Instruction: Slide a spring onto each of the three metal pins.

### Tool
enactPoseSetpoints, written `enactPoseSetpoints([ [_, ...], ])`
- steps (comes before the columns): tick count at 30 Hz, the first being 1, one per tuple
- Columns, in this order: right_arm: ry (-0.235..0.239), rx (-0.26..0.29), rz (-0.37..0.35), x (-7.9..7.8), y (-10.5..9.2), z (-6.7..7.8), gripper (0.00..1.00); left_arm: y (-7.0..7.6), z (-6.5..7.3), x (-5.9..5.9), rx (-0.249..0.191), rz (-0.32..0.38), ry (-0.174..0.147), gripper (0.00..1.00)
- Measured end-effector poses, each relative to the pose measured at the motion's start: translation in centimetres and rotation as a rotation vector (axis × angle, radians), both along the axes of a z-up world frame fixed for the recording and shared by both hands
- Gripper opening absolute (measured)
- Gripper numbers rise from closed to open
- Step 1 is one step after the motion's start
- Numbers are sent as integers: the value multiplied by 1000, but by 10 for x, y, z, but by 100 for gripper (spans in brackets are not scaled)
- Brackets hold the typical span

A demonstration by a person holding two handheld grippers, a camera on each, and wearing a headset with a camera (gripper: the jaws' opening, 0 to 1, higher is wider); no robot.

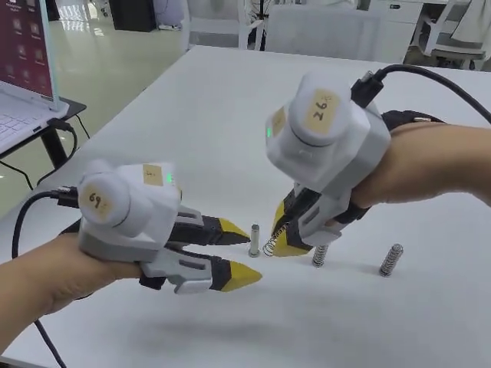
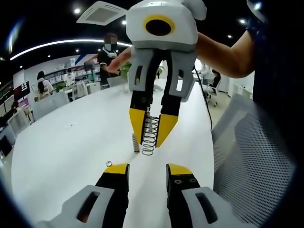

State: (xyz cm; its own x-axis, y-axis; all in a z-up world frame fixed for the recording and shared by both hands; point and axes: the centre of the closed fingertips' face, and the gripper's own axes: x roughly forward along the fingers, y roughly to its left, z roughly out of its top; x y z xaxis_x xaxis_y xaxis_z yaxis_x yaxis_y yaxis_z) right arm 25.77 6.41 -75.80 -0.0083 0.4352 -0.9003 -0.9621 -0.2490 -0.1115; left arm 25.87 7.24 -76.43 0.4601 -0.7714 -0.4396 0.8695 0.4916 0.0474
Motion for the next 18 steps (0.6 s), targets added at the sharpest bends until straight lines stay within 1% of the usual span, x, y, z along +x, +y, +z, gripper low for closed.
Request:
enactPoseSetpoints([
  [7,-4,-9,-7,2,-4,-1,9,7,-3,-2,-2,26,15,32],
  [13,-6,-13,-7,3,-5,-1,9,14,-7,-4,-7,60,38,38],
  [18,-7,-20,-5,3,-7,-2,9,19,-8,-7,-15,83,45,42],
])
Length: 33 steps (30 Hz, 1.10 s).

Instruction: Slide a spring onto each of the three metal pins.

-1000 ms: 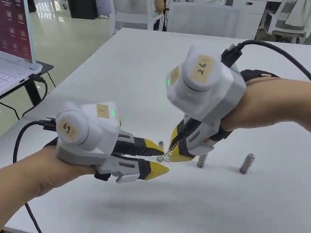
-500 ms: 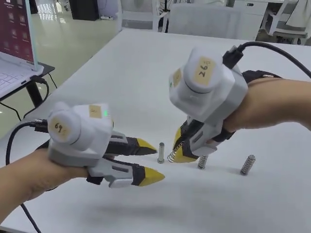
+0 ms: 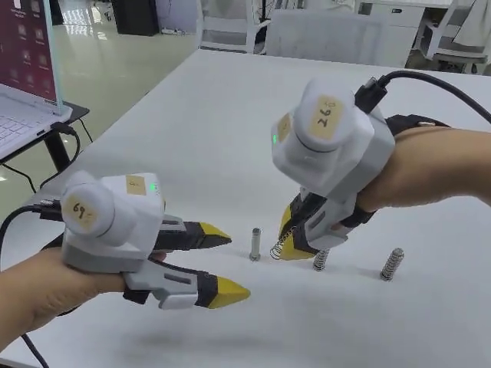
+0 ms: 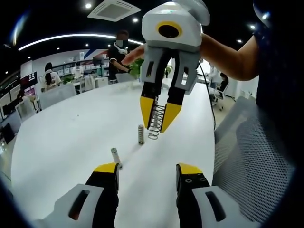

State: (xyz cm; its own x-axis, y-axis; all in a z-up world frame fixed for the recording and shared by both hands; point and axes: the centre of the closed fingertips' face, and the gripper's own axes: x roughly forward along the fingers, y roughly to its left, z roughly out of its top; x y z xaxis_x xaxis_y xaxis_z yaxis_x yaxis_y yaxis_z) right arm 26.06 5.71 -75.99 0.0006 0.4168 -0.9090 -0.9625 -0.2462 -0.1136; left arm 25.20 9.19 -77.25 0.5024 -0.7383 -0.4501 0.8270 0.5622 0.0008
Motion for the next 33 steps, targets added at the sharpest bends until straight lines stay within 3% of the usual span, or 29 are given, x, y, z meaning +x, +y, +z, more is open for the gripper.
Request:
enactPoseSetpoints([
  [19,-1,-24,1,6,-3,3,9,17,-4,-12,-41,87,2,50],
  [33,-18,-60,3,21,-3,8,9,11,-5,-15,-32,80,-6,53],
])
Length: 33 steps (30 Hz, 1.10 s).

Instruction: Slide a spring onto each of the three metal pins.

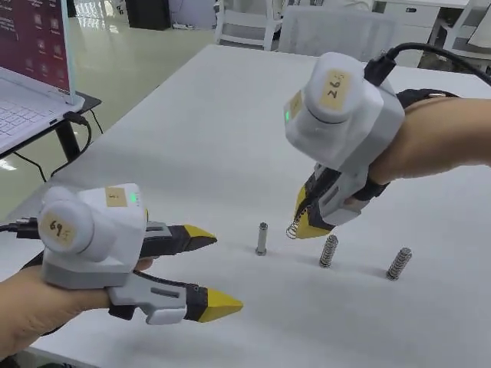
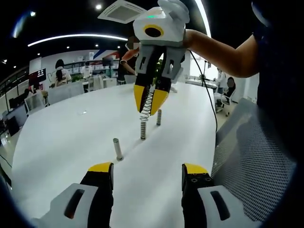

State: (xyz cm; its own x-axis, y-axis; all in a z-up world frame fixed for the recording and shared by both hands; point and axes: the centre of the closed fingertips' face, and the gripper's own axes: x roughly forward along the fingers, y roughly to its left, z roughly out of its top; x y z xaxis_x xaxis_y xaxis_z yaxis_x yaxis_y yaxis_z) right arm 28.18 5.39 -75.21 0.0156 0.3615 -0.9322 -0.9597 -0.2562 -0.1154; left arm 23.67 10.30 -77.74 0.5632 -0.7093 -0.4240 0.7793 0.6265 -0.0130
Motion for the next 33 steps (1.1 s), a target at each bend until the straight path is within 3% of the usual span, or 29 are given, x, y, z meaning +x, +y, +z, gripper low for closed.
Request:
enactPoseSetpoints([
  [17,-5,-63,23,21,16,-8,9,-4,-3,-3,2,-17,5,52],
  [33,-20,-111,49,30,30,-19,9,-6,-6,-7,8,-31,10,53],
])
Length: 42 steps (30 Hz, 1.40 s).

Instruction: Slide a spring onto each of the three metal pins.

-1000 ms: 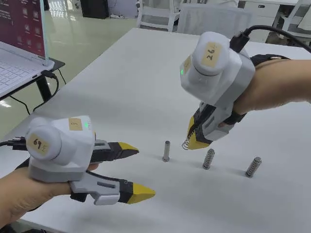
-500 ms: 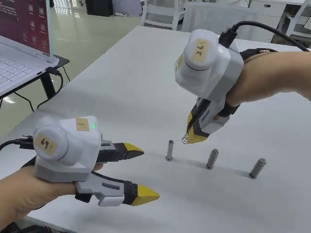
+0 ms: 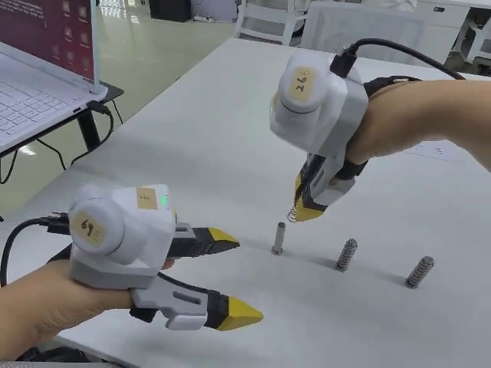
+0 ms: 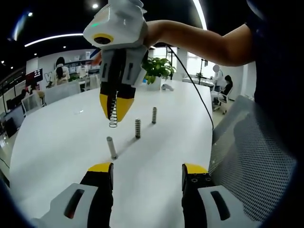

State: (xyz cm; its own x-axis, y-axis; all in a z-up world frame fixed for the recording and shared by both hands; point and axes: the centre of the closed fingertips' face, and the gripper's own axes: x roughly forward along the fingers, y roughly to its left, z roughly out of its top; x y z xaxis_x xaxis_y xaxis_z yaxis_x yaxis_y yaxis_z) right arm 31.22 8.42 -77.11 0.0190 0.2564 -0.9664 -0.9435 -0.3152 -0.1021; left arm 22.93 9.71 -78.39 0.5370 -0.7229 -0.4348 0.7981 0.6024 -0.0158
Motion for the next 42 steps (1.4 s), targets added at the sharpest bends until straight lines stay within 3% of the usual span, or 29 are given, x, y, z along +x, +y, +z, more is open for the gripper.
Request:
enactPoseSetpoints([
  [27,30,-83,20,10,15,-30,9,3,0,1,-20,0,-7,52],
  [42,38,-86,21,10,20,-29,9,4,0,1,-20,-3,-12,51],
])
